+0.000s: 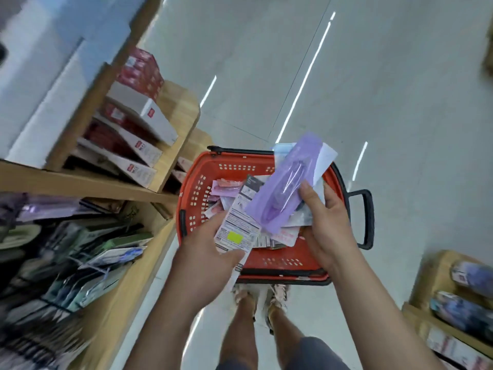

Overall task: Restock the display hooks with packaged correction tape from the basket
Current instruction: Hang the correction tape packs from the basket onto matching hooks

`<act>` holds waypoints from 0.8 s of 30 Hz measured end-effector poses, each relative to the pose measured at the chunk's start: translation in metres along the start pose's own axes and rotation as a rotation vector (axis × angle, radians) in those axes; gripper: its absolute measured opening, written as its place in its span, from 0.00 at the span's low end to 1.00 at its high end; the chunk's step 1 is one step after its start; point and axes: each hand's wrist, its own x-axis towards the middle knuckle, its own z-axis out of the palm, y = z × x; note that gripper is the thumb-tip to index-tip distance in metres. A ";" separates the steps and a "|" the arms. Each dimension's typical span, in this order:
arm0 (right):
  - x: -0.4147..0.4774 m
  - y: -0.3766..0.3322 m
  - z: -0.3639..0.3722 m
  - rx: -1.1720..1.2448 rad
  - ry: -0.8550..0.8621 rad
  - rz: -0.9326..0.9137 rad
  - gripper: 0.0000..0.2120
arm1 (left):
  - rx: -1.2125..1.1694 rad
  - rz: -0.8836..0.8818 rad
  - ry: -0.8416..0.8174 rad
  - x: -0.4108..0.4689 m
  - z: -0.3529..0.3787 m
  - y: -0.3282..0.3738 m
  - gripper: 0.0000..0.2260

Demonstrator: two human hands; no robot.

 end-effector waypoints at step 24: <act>-0.170 -0.168 0.007 -0.268 -0.526 -0.232 0.21 | -0.348 0.308 0.584 -0.181 0.002 0.149 0.35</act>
